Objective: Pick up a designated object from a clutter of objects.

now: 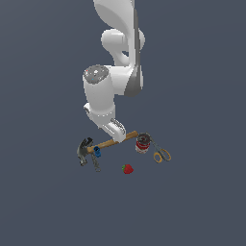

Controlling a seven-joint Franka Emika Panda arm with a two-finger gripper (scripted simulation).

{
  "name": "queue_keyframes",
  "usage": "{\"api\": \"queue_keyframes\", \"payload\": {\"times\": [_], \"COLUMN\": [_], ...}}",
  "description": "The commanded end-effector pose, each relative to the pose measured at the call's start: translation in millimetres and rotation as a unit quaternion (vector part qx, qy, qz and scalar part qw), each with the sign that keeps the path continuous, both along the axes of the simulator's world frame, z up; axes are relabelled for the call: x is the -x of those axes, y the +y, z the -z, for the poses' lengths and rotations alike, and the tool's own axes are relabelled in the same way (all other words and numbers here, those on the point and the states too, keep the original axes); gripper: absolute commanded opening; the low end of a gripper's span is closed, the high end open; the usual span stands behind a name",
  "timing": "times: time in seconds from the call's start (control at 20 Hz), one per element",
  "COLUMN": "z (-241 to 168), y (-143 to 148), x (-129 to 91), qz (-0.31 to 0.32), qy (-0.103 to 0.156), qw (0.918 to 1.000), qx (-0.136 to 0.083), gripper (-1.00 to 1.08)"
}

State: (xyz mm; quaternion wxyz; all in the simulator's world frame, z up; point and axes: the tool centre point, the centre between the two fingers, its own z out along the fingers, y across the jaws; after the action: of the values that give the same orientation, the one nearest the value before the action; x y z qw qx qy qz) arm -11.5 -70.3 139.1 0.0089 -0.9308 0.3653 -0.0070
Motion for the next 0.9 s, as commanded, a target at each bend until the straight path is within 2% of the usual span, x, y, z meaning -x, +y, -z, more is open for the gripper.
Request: {"api": "queue_keyframes", "payload": {"times": [0.0,0.45,0.85], "z": [18.2,57.4,64.0], "y": [-4.0,-13.3,-14.8], "x": [6.8,25.5,29.1], "qz": [0.035,0.112,0.124], "qy": [0.003,0.009,0.011], "qw": [0.9994,0.9937,0.9922], "qx": [0.001,0.004,0.004], "gripper": [1.0,1.0,1.0]}}
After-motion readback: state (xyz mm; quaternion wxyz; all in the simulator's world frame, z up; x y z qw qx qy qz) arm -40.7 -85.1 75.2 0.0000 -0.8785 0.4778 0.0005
